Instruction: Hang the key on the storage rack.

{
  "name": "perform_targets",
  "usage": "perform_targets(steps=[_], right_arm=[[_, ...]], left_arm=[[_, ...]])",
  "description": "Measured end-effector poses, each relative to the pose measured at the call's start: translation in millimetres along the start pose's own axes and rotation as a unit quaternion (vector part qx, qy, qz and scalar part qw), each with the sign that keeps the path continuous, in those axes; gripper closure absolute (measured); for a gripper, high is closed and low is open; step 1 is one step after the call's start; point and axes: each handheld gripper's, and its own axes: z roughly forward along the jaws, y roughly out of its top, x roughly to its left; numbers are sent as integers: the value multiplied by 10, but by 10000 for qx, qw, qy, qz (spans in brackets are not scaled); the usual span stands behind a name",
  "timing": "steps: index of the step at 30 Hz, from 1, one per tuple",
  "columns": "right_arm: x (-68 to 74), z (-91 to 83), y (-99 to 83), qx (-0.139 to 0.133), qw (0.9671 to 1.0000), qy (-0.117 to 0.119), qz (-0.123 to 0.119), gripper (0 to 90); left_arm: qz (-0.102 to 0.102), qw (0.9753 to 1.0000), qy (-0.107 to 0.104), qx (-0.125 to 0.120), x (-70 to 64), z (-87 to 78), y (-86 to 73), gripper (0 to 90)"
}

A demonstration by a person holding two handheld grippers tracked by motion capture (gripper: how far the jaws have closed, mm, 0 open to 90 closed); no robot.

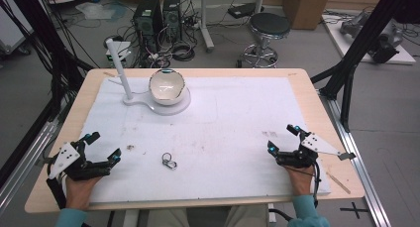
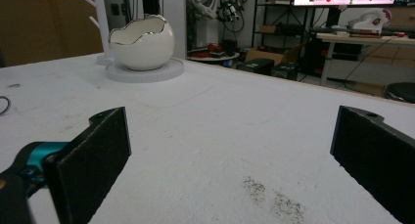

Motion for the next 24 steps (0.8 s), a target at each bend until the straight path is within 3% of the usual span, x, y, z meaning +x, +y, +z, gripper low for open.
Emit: perform_targets(steps=[6, 12, 24], right_arm=[[-7, -2, -1, -12, 10000, -15, 43, 6], [12, 2, -1, -5, 10000, -30, -92, 6], [12, 1, -1, -1, 10000, -7, -38, 6]], left_arm=[[-1, 10000, -15, 1, 1, -1, 0, 25], [-16, 10000, -7, 45, 2, 8, 4, 25], [-67, 10000, 5, 19, 11, 4, 6, 25]])
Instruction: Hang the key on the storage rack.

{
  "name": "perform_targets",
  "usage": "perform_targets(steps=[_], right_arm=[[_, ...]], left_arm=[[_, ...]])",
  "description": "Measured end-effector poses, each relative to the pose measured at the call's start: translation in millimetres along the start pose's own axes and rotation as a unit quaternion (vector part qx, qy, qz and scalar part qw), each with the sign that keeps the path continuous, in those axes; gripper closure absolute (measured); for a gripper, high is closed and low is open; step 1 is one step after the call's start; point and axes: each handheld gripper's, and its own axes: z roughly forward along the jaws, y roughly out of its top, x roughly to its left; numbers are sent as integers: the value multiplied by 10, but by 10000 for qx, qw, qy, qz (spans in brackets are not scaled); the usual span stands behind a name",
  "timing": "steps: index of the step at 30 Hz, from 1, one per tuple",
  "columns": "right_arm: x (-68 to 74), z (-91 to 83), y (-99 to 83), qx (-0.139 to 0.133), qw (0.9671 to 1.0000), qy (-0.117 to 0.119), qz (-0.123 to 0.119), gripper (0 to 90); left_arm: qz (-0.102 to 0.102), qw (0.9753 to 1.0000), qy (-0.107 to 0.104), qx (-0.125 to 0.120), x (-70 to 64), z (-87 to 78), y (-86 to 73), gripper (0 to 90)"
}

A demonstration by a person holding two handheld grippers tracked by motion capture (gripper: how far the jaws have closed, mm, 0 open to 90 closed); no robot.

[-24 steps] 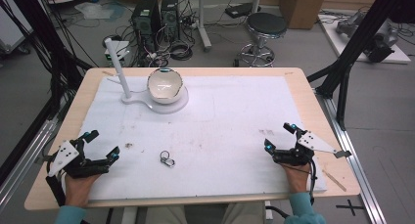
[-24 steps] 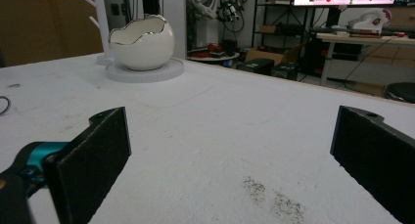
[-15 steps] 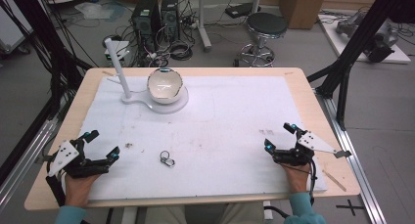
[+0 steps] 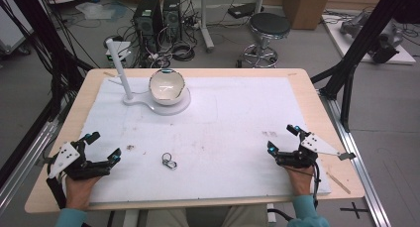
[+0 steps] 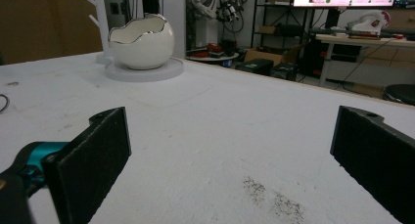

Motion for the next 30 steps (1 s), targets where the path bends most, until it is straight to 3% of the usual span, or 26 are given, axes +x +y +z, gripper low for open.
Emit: perform_targets(steps=[4, 8, 13, 16, 22, 24, 30], right_arm=[[-4, 1, 0, -6, 10000, 1, -10, 6], [-2, 3, 0, -9, 10000, -12, -35, 6], [-2, 2, 0, -11, 10000, -9, -27, 6], [-2, 2, 0, -8, 10000, -11, -36, 6], [-2, 2, 1, -4, 10000, -11, -43, 6], [-1, 1, 0, 1, 10000, 0, -16, 6], [-7, 1, 0, -4, 10000, 5, -8, 6]], left_arm=[[-20, 10000, 52, 42, 27, 7, 49, 25], [18, 10000, -28, 29, 35, 22, 188, 25], [280, 9990, -275, 234, 4, 100, 411, 25], [532, 9965, -471, 444, -36, 170, 581, 25], [955, 9865, -1020, 856, -142, 330, 950, 25], [1056, 9799, -1331, 1042, -171, 387, 1041, 25], [1320, 9632, -1824, 1466, -284, 554, 1227, 25]])
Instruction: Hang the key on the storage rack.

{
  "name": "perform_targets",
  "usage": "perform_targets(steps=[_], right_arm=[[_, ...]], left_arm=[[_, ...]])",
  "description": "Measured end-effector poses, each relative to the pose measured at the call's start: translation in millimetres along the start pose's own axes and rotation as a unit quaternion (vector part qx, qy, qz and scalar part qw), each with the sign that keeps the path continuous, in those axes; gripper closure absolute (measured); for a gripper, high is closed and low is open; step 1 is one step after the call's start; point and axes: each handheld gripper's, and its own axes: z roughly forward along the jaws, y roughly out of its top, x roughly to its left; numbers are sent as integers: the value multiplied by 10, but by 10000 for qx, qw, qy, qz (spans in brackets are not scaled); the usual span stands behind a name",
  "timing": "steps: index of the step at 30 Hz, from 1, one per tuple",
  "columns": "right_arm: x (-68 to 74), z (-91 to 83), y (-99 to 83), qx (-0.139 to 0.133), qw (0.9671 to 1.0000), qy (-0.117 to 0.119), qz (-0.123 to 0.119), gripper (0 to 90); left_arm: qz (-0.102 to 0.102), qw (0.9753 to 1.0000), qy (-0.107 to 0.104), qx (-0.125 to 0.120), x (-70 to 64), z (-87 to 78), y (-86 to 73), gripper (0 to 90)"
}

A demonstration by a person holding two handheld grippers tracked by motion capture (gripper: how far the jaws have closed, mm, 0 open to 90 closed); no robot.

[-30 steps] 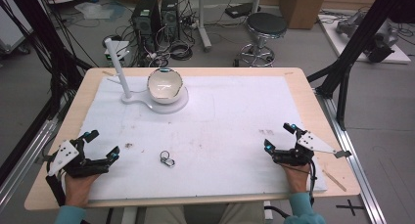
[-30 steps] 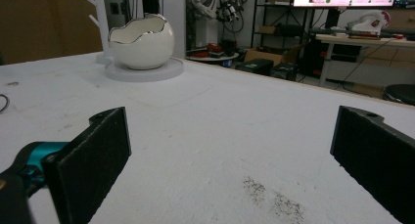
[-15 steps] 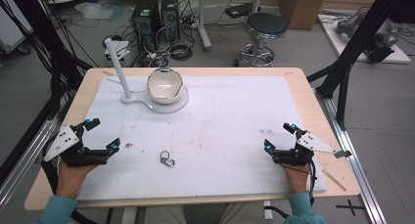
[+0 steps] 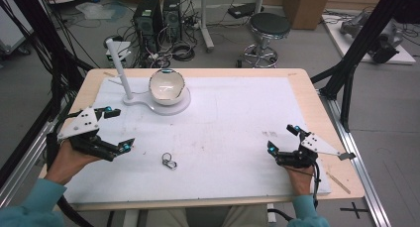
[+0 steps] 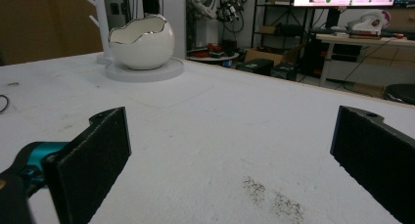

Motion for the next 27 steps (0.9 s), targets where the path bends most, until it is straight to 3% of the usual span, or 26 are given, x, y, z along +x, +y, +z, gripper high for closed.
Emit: perform_targets(steps=[5, 9, 10, 19, 27], right_arm=[[1, 0, 0, 4, 10000, 0, -1, 6], [1, -1, 0, 4, 10000, -2, 0, 6], [0, -1, 0, 5, 10000, 1, 3, 6], [2, -3, 0, 12, 10000, 2, 46, 6], [0, -4, -1, 10, 10000, 7, 63, 6]], left_arm=[[136, 9988, -316, 356, -17, 163, 126, 25], [103, 9951, -639, 747, -35, 365, 176, 25], [103, 9951, -639, 747, -35, 365, 176, 25], [150, 9852, -1001, 1385, -105, 702, 183, 25], [235, 9719, -1306, 1946, -163, 916, 106, 25]])
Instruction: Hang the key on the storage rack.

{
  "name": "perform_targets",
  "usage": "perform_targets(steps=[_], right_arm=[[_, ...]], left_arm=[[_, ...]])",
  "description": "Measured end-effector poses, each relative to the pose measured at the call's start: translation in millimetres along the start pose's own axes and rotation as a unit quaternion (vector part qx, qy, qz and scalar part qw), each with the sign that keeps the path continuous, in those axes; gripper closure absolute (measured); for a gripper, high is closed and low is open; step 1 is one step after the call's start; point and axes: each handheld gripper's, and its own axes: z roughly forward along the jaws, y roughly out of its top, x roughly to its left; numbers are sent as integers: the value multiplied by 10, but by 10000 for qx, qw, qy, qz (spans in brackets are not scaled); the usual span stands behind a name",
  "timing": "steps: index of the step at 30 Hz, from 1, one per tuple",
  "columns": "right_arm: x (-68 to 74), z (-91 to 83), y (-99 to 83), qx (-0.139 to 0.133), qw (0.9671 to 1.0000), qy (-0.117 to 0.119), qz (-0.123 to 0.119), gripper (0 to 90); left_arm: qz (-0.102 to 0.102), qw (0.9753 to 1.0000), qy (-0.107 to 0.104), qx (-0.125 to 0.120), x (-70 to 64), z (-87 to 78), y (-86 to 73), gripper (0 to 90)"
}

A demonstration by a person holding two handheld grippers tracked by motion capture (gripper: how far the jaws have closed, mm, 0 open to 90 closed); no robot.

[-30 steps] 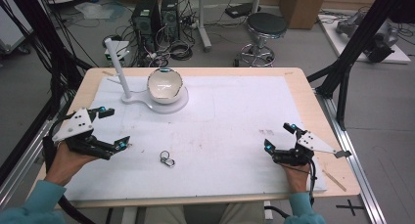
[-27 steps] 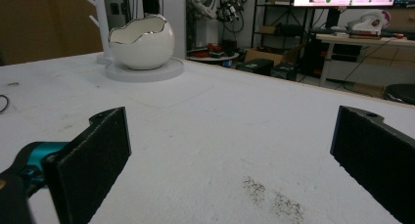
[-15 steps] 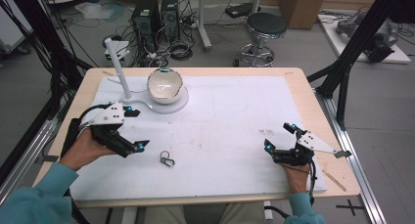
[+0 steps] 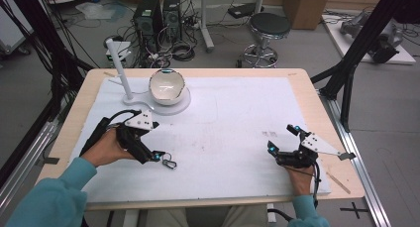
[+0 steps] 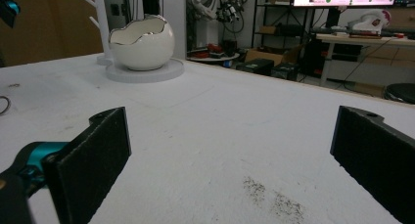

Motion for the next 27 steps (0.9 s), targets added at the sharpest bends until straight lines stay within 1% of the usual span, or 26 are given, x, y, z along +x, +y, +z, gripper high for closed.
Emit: perform_targets(steps=[6, 8, 9, 10, 13, 16, 17, 19, 21, 22, 23, 27], right_arm=[[0, 0, 0, 0, 10000, -2, -10, 6], [0, 0, 0, -2, 10000, -3, -10, 6], [1, 0, 0, -1, 10000, -2, -12, 6], [1, 0, 0, -2, 10000, -3, -17, 6], [0, 0, 0, 0, 10000, 0, -2, 6], [-1, 0, 0, -2, 10000, 4, -4, 6], [-6, 2, 0, -17, 10000, -2, -28, 6], [-6, 2, 0, -17, 10000, -2, -27, 6], [-1, 0, 0, 1, 10000, 5, -7, 6], [-1, 0, 0, 1, 10000, 5, -7, 6], [0, 0, 0, -2, 10000, 6, -6, 6], [0, 0, 0, 0, 10000, 4, -2, 6]], left_arm=[[2, 9992, -203, 337, 1, 174, -10, 25], [3, 9986, -229, 479, 12, 232, -22, 25], [-42, 9984, -244, 511, 12, 265, -32, 25], [-35, 9978, -249, 609, 22, 295, -40, 25], [-83, 9970, -283, 719, 19, 363, -59, 25], [-70, 9955, -325, 891, 2, 431, -70, 26], [-34, 9949, -349, 949, 2, 440, -68, 26], [-51, 9940, -378, 1025, -9, 472, -72, 25], [-14, 9931, -398, 1099, -10, 499, -78, 26], [-38, 9926, -407, 1145, -12, 509, -82, 26], [-20, 9919, -421, 1201, -6, 521, -86, 26], [-90, 9907, -434, 1289, -8, 555, -97, 26]])
